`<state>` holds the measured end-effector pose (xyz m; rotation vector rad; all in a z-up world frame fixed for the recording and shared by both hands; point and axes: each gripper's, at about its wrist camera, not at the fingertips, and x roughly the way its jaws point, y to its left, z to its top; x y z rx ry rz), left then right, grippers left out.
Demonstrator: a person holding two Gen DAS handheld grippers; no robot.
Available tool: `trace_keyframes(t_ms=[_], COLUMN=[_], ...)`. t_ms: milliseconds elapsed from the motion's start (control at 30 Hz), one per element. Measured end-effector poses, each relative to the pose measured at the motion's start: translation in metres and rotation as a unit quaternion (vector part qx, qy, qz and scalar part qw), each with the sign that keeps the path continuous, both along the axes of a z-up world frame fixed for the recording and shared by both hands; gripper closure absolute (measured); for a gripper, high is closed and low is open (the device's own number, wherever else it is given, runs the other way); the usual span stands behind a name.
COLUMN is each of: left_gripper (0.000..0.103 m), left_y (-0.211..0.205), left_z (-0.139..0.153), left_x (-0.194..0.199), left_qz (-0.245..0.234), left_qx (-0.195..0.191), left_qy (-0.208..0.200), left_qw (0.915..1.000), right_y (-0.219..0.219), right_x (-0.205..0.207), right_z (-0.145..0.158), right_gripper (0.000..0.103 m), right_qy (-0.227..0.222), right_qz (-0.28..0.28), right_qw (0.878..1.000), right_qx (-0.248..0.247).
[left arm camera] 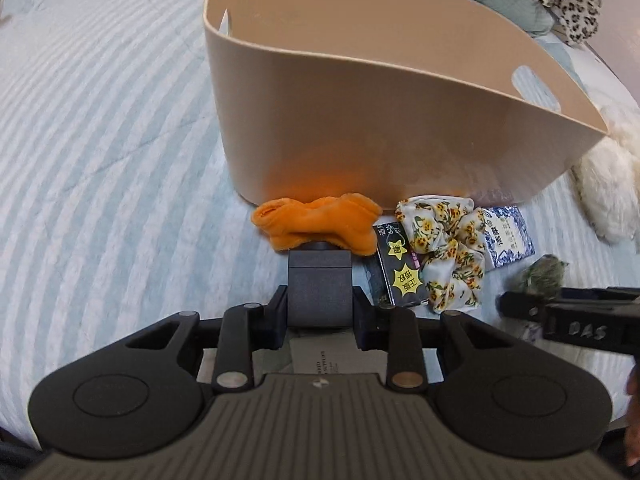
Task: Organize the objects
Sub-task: 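Grasp the black box with the left tool while the right tool grasps the green herb bag, then carry both items over the basket and open both tools to drop them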
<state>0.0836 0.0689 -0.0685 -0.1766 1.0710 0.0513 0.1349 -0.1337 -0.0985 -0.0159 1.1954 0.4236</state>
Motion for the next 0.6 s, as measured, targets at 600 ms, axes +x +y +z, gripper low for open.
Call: trace_keyframes(t_ms=[600], left_gripper=[0.07], left_y=[0.018], left_z=[0.092], left_x=[-0.004], left_qz=[0.007], left_qx=[-0.006], left_qy=[-0.084], left_qw=[0.9965], right_y=[-0.033], right_x=[-0.015], right_z=[0.078], right_gripper=[0.054], right_qy=[-0.101], right_qz=[-0.012], right_qw=[0.989], right_qx=[0.11])
